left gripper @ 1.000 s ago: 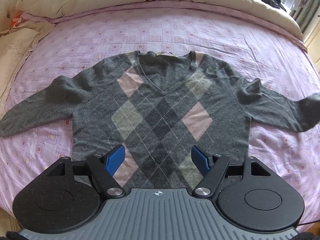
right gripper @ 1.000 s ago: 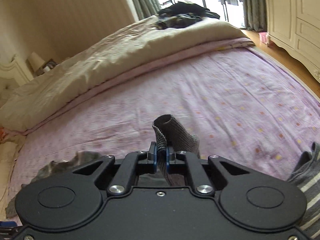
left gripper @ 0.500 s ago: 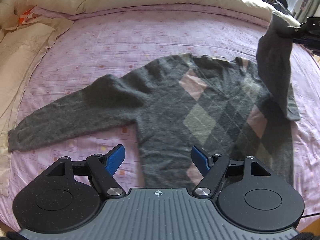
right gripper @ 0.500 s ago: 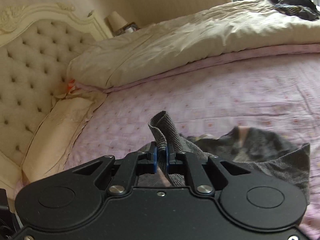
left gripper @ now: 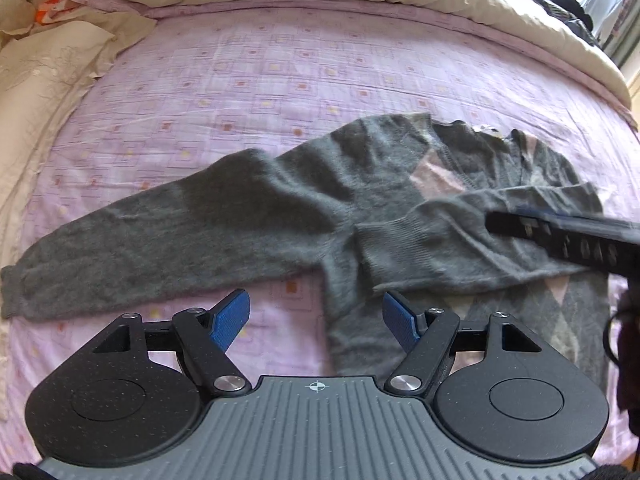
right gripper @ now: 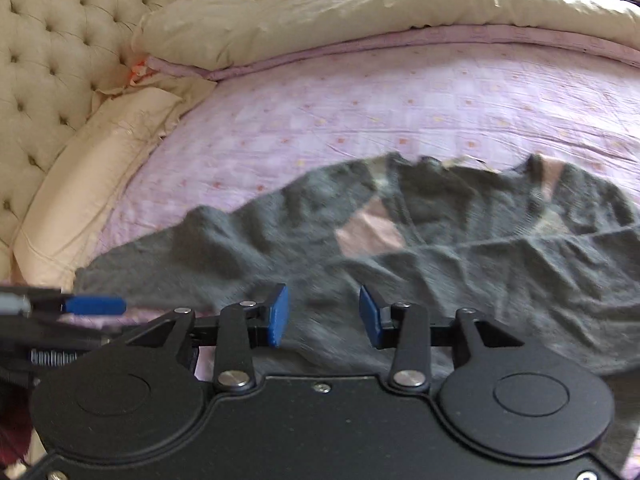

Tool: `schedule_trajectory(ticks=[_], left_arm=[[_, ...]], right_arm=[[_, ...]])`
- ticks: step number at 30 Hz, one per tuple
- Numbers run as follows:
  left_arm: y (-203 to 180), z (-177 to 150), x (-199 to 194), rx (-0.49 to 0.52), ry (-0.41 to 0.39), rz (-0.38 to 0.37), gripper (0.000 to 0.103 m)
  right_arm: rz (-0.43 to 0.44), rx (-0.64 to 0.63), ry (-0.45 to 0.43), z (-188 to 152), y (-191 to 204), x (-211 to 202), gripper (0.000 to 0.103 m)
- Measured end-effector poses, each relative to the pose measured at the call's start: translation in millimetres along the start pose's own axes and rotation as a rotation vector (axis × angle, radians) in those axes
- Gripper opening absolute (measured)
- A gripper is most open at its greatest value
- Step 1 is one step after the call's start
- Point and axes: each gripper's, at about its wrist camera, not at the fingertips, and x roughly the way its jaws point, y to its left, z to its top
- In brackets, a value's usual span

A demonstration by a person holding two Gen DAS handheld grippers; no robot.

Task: Fold small clothes
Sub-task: 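Lift the held sleeve with the right gripper and lay it across the chest, then pinch and straighten the laid cuff with the left gripper while the right gripper releases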

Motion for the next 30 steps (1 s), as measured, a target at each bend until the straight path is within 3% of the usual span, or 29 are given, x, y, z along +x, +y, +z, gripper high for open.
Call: schedule_trajectory(ticks=[6,11,14,16,17,18,19,25,30], left_arm=[[-27.0,11.6,44.3,-0.018,0.037,-0.069,0.072],[-45.2,11.0,84.0,0.015,0.085,-0.040,0.068],[-45.1,8.7,100.7,-0.024,0.127,-0.017,0.062],[-45.3,8.0,94.8,-0.046,0.069,-0.005,0.045],[-46.8,8.6,91.1,-0.045,0.051,0.005,0.019],[-49.4,10.7,88.3,-0.042,0.053,0.027,0.006],[-51.0,11.9,84.4,-0.038,0.046,0.040,0.004],[-45.5,20.2,42.5,-0.035,-0.080,0.096,0.004],[-33.5,26.9,49.2,-0.044,-0.072,0.175,0.004]], right_arm=[[-0.079,-0.017,0.041,-6.7,-40.7,-17.5,0.051],[-0.106,-0.004,0.052,-13.3,-68.9,-31.5,0.051],[-0.109,0.028,0.058,-18.0,-83.3,-34.8,0.051],[-0.111,0.050,0.062,-21.5,-91.7,-35.5,0.051],[-0.110,0.067,0.063,-24.1,-97.4,-36.8,0.051],[-0.111,0.083,0.063,-26.0,-102.4,-37.3,0.051],[-0.114,0.098,0.064,-27.9,-107.5,-37.8,0.051],[-0.159,0.164,0.041,-32.6,-144.5,-48.7,0.055],[-0.222,0.265,-0.014,-25.5,-196.3,-52.0,0.059]])
